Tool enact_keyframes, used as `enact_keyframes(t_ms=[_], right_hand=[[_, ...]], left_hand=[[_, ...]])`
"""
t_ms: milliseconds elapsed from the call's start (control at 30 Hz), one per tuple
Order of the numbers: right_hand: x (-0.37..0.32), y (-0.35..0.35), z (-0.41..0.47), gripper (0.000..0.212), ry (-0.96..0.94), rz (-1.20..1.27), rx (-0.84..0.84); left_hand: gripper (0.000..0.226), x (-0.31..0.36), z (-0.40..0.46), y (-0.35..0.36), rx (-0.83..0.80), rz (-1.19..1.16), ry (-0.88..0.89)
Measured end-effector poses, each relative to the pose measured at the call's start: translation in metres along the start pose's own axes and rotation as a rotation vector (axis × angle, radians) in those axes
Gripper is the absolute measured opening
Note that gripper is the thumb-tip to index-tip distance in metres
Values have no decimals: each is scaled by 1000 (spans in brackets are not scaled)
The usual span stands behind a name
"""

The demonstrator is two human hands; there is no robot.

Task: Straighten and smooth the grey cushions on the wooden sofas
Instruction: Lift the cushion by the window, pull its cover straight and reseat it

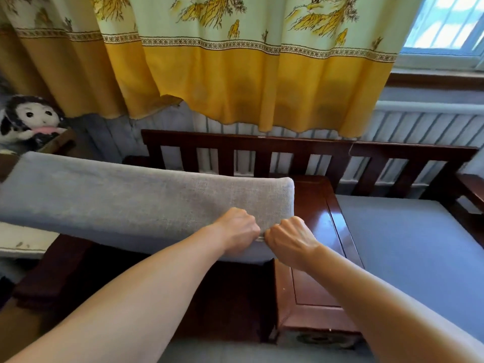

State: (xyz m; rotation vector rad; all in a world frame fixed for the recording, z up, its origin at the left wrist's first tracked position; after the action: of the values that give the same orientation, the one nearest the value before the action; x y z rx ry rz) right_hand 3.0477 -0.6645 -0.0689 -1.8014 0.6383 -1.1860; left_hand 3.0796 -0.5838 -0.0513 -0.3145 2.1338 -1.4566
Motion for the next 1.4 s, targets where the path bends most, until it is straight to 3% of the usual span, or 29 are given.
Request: enact_keyframes(t_ms=[267,567,667,733,800,933,1067,1133,1200,1267,1400], right_hand=[[-96,0,-59,25,51,1,-28],[-150,-12,-103,24,46,13,39],[-165,-21,-120,9,36,-16,81],[-171,-33,-129,15,24,-18,131],[-175,-39,-132,6,17,-64,91],[-166,-62,-141,29,13,-105,167],[-143,-67,-134,34,4,-91,137],[-128,-79,-124,27,11,-109,122],[-108,-77,-109,3,11,-111,119],[-90,-73,-96,22,62,-79,69],[-55,-53,-76,32,118,29,64]], left_hand=[[21,58,-85,41,29,-41,67],[18,95,-142,59,96,-18,100],[18,107,-159,61,117,-14,115],[18,112,-171,59,129,-8,122],[19,112,-181,53,146,6,123],[18,104,-190,31,161,27,128],[18,90,-181,14,188,36,131],[18,76,-167,5,224,19,121],[18,61,-150,-1,246,-8,104],[20,49,-130,-2,244,-48,83],[20,33,-91,4,214,-111,52]])
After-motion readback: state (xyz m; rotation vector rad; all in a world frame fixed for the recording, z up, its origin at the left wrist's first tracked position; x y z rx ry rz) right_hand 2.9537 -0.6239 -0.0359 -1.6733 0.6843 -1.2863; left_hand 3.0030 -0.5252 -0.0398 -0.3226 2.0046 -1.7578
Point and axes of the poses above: each hand's wrist, its own z-axis towards the middle knuckle, its own y-axis out of the palm, x = y × z, the point moved 4 cm from there along z, towards the middle knuckle, and after that the axes turned 6 degrees about -z, right-handed, at the moved point
